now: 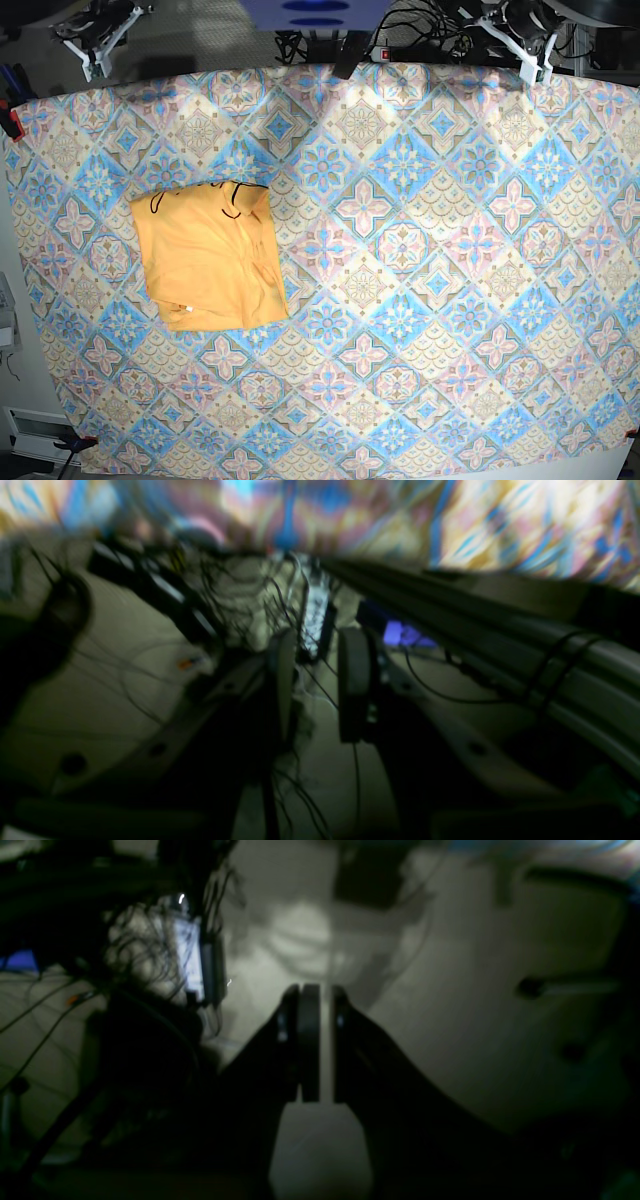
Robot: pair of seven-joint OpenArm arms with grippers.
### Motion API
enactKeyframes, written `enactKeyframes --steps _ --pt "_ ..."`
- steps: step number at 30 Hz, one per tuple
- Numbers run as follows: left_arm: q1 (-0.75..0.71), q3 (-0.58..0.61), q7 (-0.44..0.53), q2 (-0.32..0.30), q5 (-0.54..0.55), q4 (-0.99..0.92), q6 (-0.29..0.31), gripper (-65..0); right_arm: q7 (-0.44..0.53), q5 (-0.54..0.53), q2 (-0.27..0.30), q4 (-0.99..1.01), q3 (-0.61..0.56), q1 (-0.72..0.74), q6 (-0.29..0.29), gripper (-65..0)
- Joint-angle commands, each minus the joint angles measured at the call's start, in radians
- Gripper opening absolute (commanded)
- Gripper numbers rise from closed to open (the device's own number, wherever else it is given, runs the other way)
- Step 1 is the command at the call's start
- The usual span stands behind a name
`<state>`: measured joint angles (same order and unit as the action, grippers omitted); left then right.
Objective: Fold the T-shirt properly
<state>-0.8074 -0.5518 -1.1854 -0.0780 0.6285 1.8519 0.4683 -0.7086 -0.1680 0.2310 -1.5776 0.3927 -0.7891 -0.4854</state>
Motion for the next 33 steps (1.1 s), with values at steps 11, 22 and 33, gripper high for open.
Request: enactKeyframes --steps 11,22,33 --pt "0.023 0.12 0.243 -0.007 -0.241 -0.314 -0.001 -51.0 0.01 0.005 0.005 0.309 -0.047 0.064 0.007 -61.6" --pt "0.205 0.184 0.367 -0.01 -0.514 -0.7 -0.003 -51.0 0.134 0.011 0.008 0.698 -0.171 0.254 0.007 -61.6" --pt "0.412 0.184 0.7 -0.01 -0.754 -1.21 -0.003 -51.0 0.584 0.011 0.008 1.164 -0.472 0.411 0.011 -61.6"
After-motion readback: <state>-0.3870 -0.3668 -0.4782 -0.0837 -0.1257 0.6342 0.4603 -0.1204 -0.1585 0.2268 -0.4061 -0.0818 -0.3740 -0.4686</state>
